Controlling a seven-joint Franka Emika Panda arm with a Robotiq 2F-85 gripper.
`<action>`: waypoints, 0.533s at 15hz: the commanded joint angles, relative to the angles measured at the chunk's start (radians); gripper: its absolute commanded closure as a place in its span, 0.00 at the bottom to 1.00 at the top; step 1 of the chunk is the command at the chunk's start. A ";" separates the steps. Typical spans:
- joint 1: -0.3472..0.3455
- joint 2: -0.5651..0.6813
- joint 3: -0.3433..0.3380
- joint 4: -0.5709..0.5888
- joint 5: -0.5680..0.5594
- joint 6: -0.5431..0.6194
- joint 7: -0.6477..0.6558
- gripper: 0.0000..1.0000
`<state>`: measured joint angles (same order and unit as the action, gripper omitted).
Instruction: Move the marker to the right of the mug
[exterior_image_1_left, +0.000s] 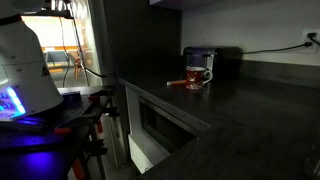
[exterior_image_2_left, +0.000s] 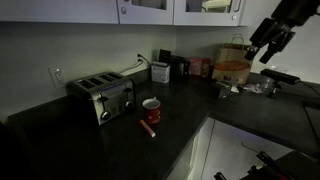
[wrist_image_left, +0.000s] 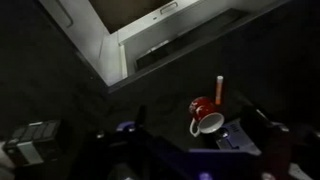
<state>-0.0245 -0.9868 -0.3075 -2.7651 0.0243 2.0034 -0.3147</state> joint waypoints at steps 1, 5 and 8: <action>-0.014 0.004 0.012 0.003 0.013 -0.003 -0.011 0.00; -0.014 0.004 0.012 0.003 0.013 -0.003 -0.011 0.00; -0.011 0.063 0.053 0.008 0.000 0.050 0.030 0.00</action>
<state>-0.0245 -0.9849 -0.3061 -2.7651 0.0244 2.0034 -0.3140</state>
